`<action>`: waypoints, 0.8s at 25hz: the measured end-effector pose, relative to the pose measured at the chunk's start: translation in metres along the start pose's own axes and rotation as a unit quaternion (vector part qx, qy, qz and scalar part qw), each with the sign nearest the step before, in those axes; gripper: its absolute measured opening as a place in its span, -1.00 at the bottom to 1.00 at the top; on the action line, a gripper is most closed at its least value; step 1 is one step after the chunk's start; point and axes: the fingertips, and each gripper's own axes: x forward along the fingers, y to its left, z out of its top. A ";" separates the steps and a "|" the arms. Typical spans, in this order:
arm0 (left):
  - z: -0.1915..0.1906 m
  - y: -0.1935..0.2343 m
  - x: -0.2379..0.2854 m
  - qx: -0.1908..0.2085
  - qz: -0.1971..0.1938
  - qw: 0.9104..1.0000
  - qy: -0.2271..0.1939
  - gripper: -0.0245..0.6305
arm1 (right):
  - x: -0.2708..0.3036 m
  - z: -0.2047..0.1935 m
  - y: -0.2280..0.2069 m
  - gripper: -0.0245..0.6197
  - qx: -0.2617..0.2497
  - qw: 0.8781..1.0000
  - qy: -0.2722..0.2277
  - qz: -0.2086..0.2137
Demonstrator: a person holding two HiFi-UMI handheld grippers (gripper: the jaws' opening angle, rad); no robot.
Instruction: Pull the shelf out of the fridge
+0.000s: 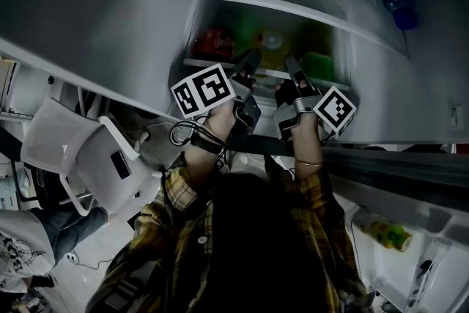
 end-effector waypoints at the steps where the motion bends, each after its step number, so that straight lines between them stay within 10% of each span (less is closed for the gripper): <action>1: 0.000 0.000 0.000 -0.004 -0.001 1.000 0.000 -0.70 | 0.000 0.000 -0.001 -0.71 0.002 1.000 -0.001 -0.001; 20: -0.002 -0.001 -0.007 0.002 0.011 1.000 0.006 -0.72 | -0.007 -0.007 0.002 -0.76 0.025 1.000 0.000 -0.007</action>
